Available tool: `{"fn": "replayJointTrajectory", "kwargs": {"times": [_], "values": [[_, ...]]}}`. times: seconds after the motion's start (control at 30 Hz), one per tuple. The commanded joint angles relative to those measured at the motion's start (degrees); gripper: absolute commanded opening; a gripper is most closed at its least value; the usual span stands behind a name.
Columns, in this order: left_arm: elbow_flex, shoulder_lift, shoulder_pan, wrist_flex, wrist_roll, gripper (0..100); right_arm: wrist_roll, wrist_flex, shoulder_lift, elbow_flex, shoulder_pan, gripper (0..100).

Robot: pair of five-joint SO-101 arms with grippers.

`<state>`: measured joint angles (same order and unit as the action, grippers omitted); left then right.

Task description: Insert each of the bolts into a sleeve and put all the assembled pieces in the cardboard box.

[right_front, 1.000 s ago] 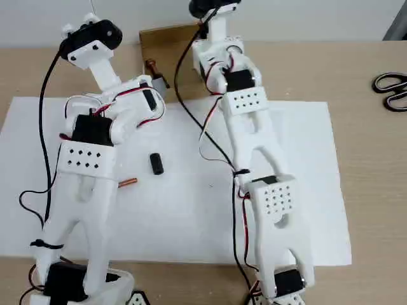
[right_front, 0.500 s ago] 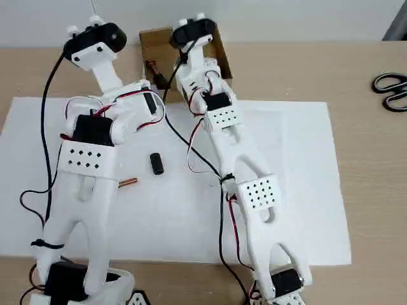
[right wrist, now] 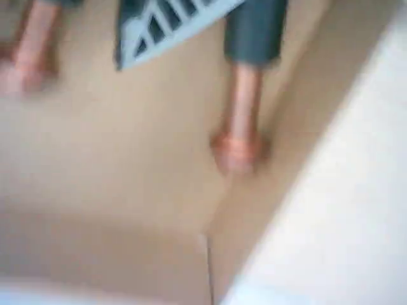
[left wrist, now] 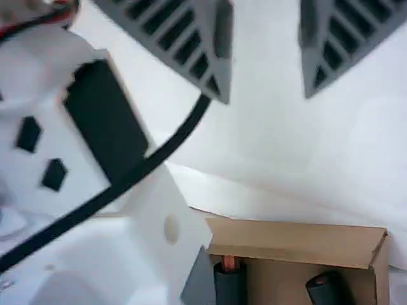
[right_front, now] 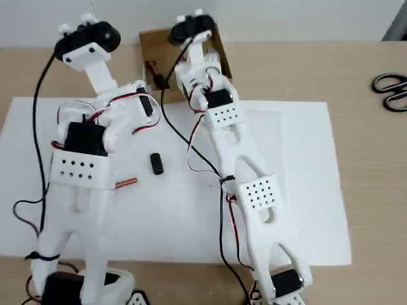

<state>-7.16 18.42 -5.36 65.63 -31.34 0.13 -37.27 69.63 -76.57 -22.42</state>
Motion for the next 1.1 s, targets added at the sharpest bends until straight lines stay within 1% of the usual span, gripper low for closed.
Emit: {"fn": "replayJointTrajectory", "kwargs": {"times": [0.0,0.07,0.13,0.23,0.4,0.47,0.6,0.67,0.73,0.9,1.07], "values": [[2.33,2.73,-0.26,0.09,0.35,7,0.7,-5.05,-2.15,-8.35,0.92,27.5],[2.51,2.73,-0.26,0.09,0.35,7,0.7,-11.65,-2.15,-13.45,1.36,27.5],[2.59,2.81,-0.26,0.18,0.18,7,0.7,-21.05,-2.15,-19.96,1.36,27.5],[2.59,2.81,-0.18,0.26,0.18,7,0.35,-33.1,-3.65,-19.87,1.36,27.5],[2.59,2.81,-0.18,1.41,0.44,7,0.62,-56.66,-11.65,-19.96,1.71,27.5],[2.59,2.81,-0.18,3.25,0.44,7,0.53,-62.29,-13.58,-19.96,1.45,27.5],[2.59,2.81,-0.18,8.35,0.26,7,0.44,-62.64,-15.96,-18.55,2.07,27.4],[2.59,2.81,-0.18,10.29,0.09,7,0.26,-62.9,-18.15,-17.14,0.84,27.4],[2.59,2.9,-0.18,11.34,-1.23,7,-1.14,-62.99,-20.62,-12.75,-0.66,27.4],[2.59,2.9,0.35,12.04,-2.55,6,-2.9,-62.99,-33.36,7.03,-5.67,27.4],[2.33,2.9,7.03,13.27,-2.37,6,-3.08,-62.64,-46.99,29.63,-8.04,27.4]]}}
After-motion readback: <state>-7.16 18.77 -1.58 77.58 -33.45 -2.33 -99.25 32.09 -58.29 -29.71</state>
